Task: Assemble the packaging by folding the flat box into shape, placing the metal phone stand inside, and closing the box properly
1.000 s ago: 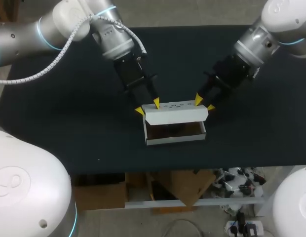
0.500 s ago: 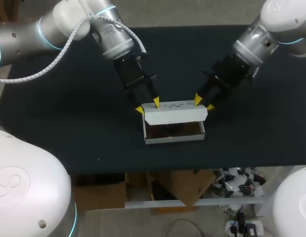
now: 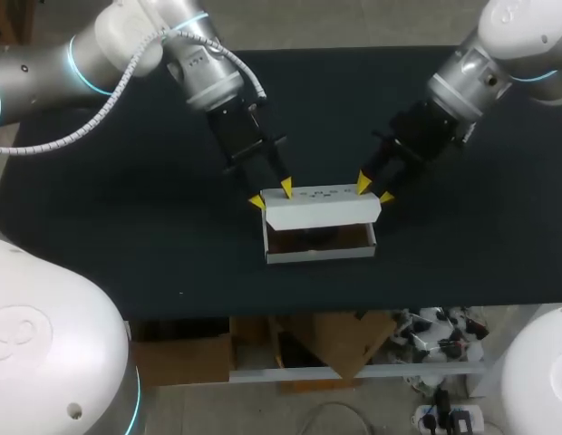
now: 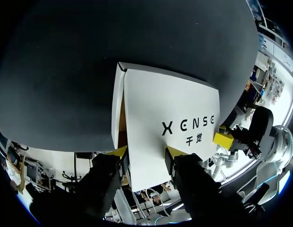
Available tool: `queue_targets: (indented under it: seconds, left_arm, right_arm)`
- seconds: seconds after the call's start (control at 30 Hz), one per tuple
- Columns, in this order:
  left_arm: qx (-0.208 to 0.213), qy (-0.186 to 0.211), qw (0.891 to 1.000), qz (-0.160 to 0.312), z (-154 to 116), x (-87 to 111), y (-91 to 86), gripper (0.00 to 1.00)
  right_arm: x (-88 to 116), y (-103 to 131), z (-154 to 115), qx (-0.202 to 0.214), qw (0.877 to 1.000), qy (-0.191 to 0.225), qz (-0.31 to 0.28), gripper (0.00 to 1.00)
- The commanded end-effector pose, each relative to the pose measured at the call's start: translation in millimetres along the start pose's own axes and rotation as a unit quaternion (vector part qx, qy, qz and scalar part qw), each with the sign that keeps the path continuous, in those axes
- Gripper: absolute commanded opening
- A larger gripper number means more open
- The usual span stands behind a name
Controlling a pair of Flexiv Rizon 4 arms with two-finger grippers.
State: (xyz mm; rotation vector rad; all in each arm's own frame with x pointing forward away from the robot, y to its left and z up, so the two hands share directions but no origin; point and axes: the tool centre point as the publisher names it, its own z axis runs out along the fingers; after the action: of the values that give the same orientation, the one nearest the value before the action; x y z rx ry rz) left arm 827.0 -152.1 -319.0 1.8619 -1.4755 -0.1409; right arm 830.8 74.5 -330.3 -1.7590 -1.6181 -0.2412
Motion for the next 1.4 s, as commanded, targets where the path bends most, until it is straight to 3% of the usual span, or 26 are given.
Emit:
queue_targets:
  seconds: [0.03,1.4]
  left_arm:
    - [0.001,-0.001,1.0,-0.001,3,5.3,-0.5,0.48]
    - [0.013,-0.002,1.0,0.01,16,-3.3,-3.8,0.49]
  right_arm:
    - [4,2,5,0.004,1.0,-0.001,0.0,0.39]
    - [-8,6,12,0.013,1.0,-0.009,0.004,0.39]
